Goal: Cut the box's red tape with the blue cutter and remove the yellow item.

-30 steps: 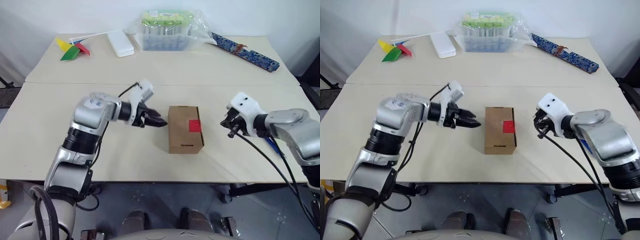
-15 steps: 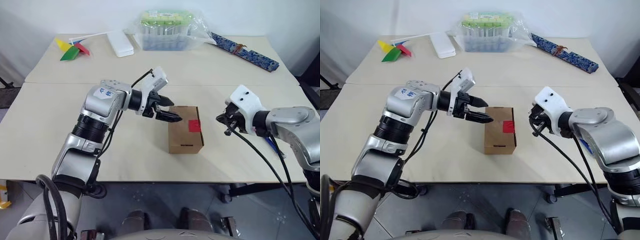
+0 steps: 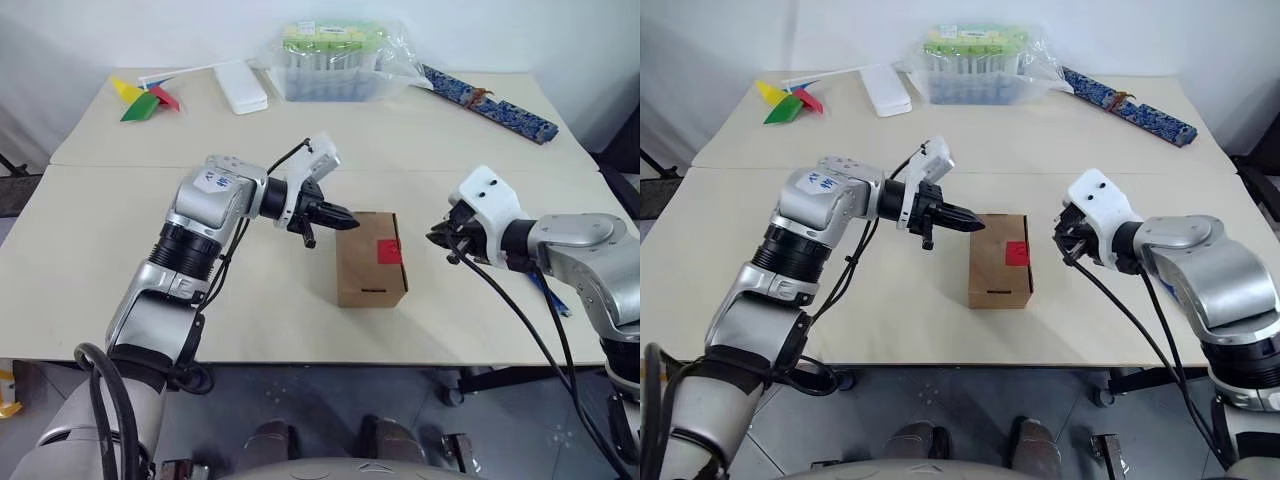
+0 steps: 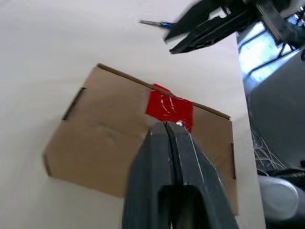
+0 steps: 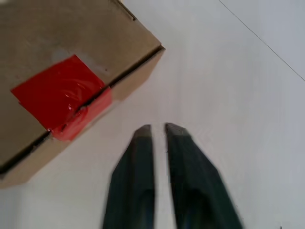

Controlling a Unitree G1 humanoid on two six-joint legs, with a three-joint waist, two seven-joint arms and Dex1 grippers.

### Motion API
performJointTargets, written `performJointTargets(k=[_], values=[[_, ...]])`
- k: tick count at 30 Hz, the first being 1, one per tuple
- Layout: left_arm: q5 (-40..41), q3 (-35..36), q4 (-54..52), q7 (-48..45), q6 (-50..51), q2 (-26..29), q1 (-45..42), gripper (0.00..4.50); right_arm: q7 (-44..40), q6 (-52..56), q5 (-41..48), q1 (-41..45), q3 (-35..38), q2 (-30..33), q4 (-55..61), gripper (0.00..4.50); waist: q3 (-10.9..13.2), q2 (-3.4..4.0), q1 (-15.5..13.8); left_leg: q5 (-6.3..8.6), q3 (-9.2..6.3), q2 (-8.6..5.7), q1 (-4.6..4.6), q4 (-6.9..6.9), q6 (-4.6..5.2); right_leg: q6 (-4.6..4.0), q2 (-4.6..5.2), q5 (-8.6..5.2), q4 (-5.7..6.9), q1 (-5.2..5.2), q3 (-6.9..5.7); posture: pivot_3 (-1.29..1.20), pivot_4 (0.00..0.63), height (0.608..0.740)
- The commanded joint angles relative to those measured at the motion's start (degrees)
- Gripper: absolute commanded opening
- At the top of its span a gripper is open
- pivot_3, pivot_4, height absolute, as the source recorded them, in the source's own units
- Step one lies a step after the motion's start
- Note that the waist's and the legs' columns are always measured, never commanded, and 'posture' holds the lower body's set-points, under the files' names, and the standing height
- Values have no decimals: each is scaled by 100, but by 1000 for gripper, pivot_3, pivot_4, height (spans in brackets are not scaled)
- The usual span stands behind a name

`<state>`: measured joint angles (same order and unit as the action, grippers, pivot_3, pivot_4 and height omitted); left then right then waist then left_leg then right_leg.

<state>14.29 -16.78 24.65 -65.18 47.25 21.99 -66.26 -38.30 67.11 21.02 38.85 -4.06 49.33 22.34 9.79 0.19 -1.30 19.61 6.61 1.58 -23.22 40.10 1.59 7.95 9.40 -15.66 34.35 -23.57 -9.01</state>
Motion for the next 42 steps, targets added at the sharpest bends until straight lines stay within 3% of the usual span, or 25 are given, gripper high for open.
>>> performJointTargets(k=[1,8,9,16,21,42], values=[[-160,-139,235,-163,-347,-116,-233,0,47,112,70,177,74,-35,116,1933,0,0,-5,0,0,0,0,0,0,0,0,0,1,0,0,0,150,740],[-554,-360,1142,-306,-1054,-418,-486,0,168,652,242,543,48,-296,154,4376,0,0,7,0,3,0,-1,1,0,0,0,0,4,-3,1,0,150,740],[-664,-420,1352,-316,-1210,-482,-537,0,224,827,275,640,59,-416,116,4468,0,0,6,0,3,0,0,1,0,0,0,0,4,-4,1,0,150,740],[-1142,-599,2172,-516,-1814,-749,-692,0,800,1822,272,907,278,-1200,-200,4468,-1,-1,5,0,2,-1,-1,2,0,0,0,0,17,-8,1,0,150,740],[-1353,-621,2363,-613,-2024,-861,-674,0,1018,2042,238,743,430,-1395,-354,4468,-1,-1,-2,0,1,-1,1,7,0,0,1,0,29,-8,3,0,150,740],[-1621,-683,2045,-855,-1818,-761,-397,0,1046,1596,200,-217,511,-847,-1057,4468,-19,-28,-26,0,-13,-1,19,24,1,0,3,0,40,18,5,0,150,740]])
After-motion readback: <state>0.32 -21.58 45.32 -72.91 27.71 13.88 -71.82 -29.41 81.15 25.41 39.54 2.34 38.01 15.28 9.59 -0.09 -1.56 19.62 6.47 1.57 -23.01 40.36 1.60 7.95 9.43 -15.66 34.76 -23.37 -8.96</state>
